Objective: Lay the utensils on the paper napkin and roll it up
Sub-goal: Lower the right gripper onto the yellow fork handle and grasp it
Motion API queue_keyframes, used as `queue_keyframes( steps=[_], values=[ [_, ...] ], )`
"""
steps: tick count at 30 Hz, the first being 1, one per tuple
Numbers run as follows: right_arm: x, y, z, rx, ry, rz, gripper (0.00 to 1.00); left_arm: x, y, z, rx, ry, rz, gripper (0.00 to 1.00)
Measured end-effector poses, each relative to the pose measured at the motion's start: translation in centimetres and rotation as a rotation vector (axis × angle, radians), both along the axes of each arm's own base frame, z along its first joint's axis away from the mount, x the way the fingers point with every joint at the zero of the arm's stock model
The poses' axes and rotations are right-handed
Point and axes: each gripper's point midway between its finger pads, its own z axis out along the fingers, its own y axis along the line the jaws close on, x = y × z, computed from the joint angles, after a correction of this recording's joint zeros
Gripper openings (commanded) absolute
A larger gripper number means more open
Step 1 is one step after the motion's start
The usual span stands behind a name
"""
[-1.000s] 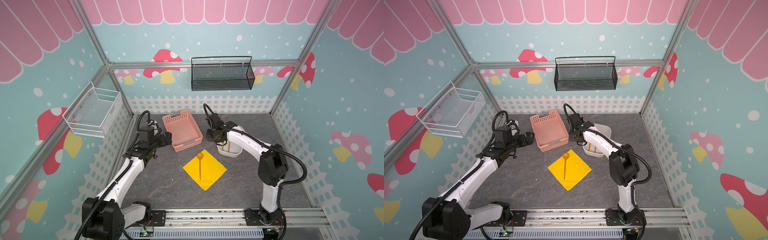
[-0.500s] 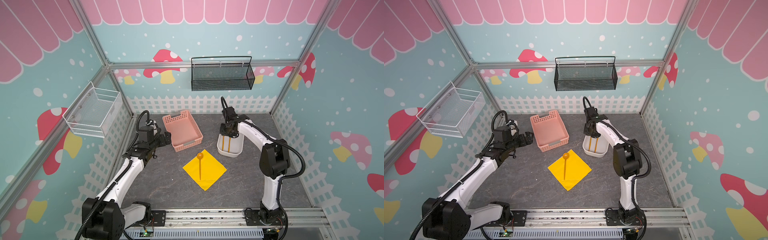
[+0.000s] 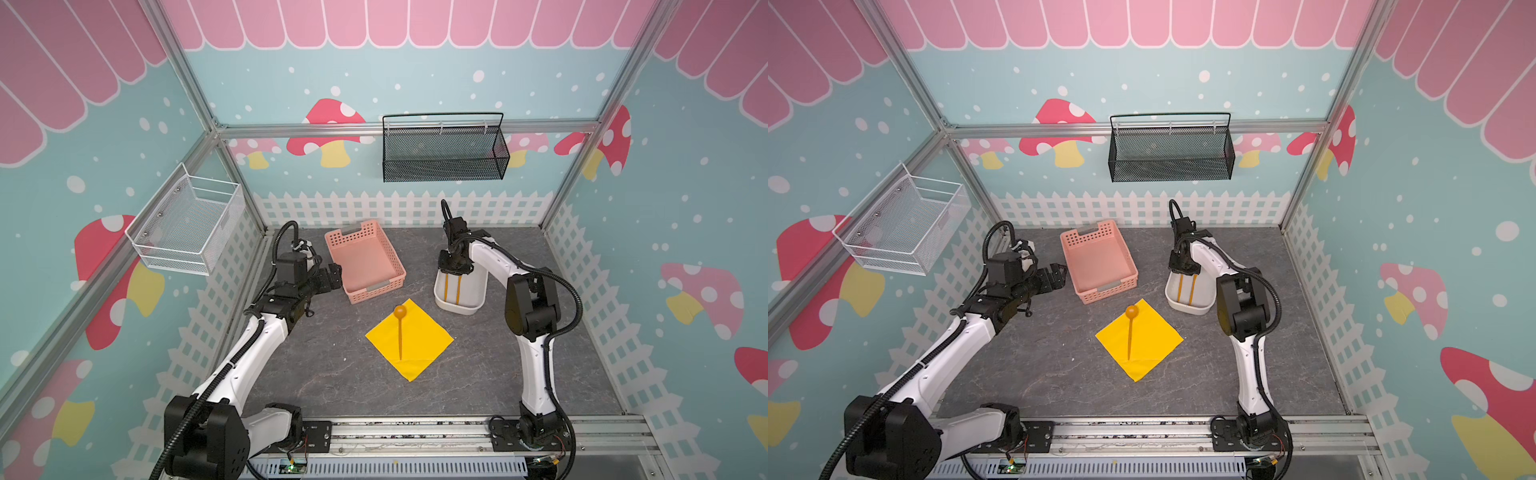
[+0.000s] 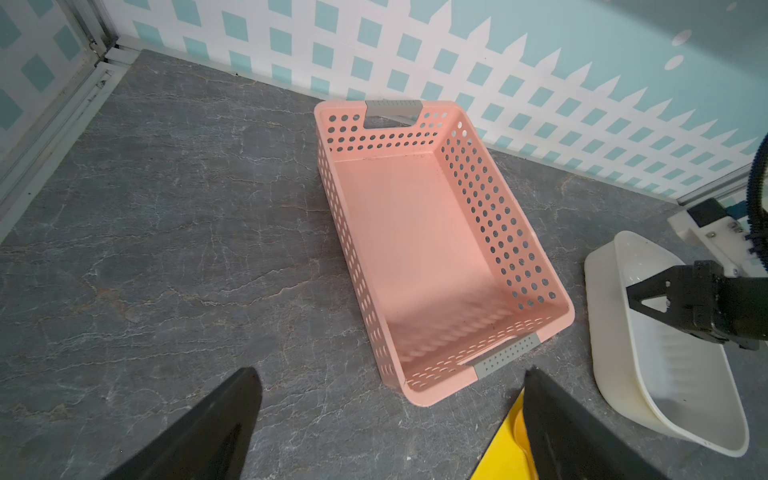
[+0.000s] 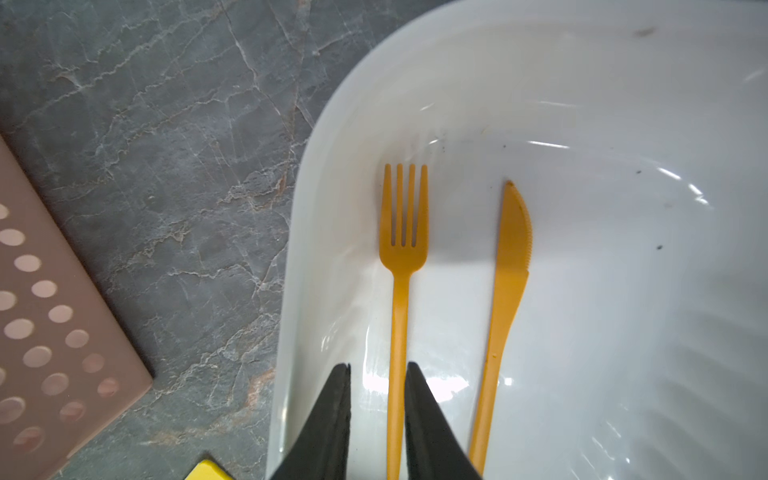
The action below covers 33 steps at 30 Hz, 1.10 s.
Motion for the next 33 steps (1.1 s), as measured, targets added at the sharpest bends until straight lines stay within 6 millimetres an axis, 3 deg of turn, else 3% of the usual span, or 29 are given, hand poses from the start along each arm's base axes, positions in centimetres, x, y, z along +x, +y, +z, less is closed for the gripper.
queue_keyframes(
  steps=[13,33],
  values=[
    [1.2,-0.2,-1.7,-0.022,0.022,-0.013,0.18,0.2,-0.1,-0.7,-0.019,0.022,0.009,1.00],
    [0.6,-0.8,-3.4,-0.050,0.072,-0.043,0.16,0.1,-1.7,-1.4,-0.048,0.049,-0.031,1.00]
  ],
)
